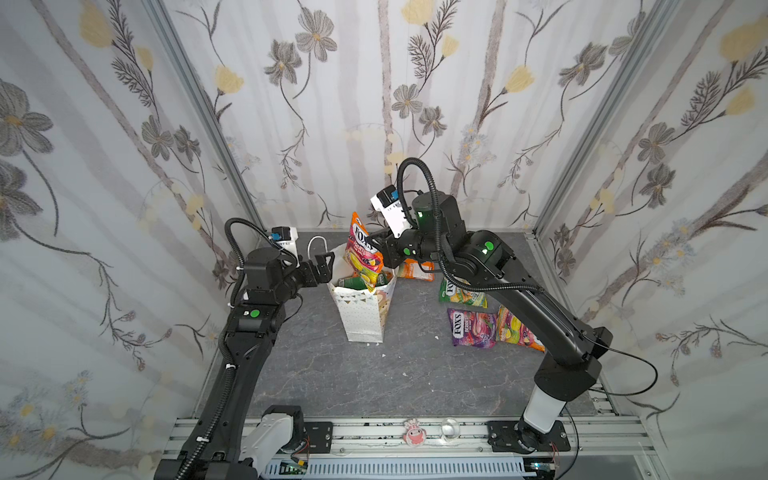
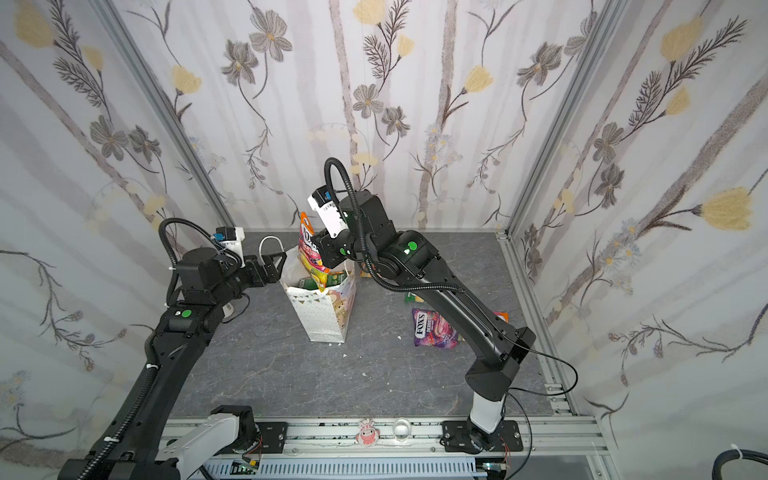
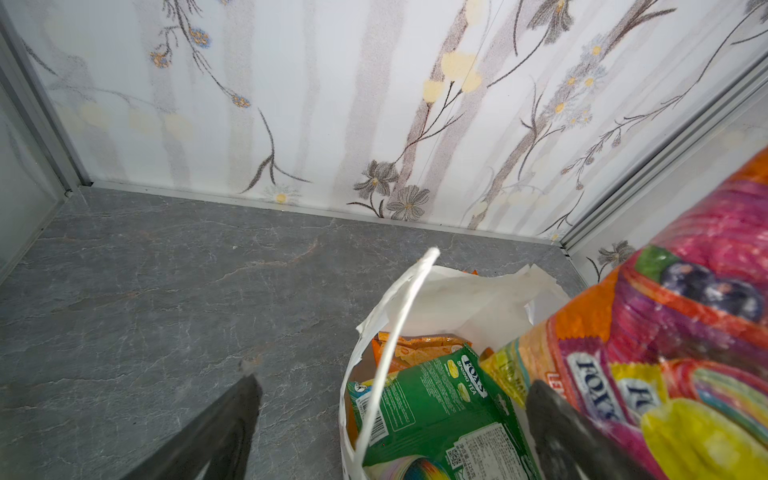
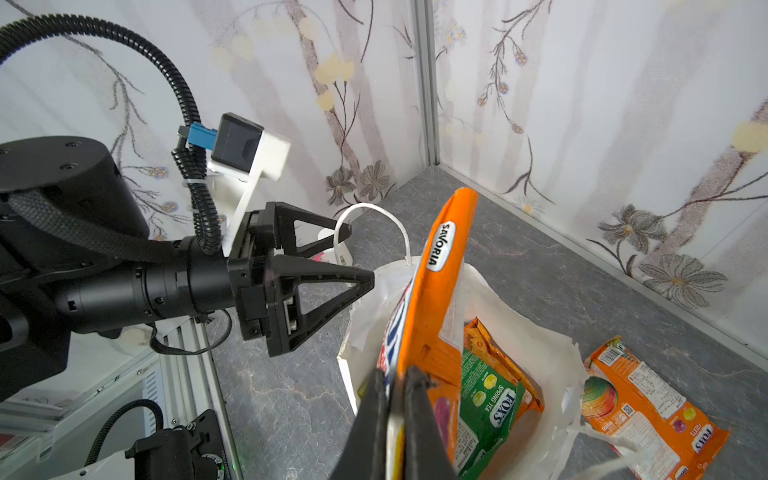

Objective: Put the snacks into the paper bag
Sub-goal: 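Lower the fruits pack into the paper bag opening with the right gripper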

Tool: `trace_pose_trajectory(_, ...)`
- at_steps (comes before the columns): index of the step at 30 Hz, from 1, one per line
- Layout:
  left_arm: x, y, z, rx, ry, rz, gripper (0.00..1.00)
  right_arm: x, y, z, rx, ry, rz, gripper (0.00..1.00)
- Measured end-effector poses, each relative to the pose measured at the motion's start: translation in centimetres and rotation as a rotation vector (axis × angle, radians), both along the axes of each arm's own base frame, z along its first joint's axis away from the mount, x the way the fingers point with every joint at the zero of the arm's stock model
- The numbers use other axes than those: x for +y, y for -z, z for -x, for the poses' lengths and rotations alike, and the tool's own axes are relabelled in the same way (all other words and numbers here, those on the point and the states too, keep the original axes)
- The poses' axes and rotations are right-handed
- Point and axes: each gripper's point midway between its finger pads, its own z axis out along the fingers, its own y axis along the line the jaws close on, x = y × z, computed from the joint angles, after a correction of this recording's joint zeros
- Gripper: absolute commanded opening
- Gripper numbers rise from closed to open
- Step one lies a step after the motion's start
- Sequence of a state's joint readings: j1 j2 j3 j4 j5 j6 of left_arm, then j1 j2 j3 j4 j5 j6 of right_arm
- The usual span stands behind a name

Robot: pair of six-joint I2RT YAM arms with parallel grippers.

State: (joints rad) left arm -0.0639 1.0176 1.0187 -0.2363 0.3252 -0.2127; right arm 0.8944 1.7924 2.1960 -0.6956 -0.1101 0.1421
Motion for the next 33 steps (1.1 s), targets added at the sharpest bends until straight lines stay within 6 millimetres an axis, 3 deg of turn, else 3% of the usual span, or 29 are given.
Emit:
trace_pose_trajectory(12,0.0,0.0,0.0,0.002,0.001,0.0,1.0,1.4,2.4,-1.3,-0.01,-0.036,0.065,0.0)
trace_pose_trajectory(21,0.0,0.1,0.0,0.003,0.001,0.0,1.0,2.9,4.7,-1.0,0.004,-0.121,0.107,0.0)
trace_pose_trajectory(33,0.0,0.1,0.0,0.003,0.002,0.0,1.0,2.5,4.3,-2.2,-0.017,-0.123,0.096,0.0)
